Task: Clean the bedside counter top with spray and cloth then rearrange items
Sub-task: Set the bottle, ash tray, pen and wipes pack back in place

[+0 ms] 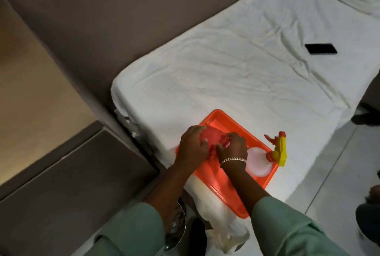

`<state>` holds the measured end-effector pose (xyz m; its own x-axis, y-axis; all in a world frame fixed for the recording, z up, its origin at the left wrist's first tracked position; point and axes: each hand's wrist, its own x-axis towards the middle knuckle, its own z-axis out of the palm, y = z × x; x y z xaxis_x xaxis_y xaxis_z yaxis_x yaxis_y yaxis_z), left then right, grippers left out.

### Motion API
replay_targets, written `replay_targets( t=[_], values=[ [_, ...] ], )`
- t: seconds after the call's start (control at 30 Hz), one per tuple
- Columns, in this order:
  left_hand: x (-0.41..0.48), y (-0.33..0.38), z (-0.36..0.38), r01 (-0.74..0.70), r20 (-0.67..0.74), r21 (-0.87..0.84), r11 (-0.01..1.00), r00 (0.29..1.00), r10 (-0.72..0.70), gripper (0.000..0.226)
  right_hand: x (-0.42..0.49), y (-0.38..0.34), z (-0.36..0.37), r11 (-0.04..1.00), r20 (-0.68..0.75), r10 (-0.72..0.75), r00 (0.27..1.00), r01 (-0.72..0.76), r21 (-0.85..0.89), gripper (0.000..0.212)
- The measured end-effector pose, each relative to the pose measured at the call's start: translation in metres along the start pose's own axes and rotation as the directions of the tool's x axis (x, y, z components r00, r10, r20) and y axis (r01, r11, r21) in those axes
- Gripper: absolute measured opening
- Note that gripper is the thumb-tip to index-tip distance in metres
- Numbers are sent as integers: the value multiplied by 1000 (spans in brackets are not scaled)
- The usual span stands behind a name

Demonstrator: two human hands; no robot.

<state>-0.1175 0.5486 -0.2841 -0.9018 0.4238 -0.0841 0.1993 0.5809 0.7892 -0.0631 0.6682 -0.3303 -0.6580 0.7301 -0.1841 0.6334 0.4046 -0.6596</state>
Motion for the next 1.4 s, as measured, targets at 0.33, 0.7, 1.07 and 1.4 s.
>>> replay_targets(
  t=[0.33,0.7,1.07,1.4],
  values=[
    [-95,64,-247,-177,-620,-339,924,780,-78,21,-126,-232,-47,627,44,-654,755,509,589,16],
    [-221,-54,-557,4,-966,-68,998,251,-67,21,-288,-464,101,359,220,-930,296,590,724,28],
    [-263,-148,-790,165,-979,-145,975,117,-166,50,-451,-641,235,442,393,-888,238,672,593,52],
    [-251,-188,-818,162,-766,-429,889,456,-453,101,-497,-699,293,497,467,-847,254,687,530,71]
  ],
)
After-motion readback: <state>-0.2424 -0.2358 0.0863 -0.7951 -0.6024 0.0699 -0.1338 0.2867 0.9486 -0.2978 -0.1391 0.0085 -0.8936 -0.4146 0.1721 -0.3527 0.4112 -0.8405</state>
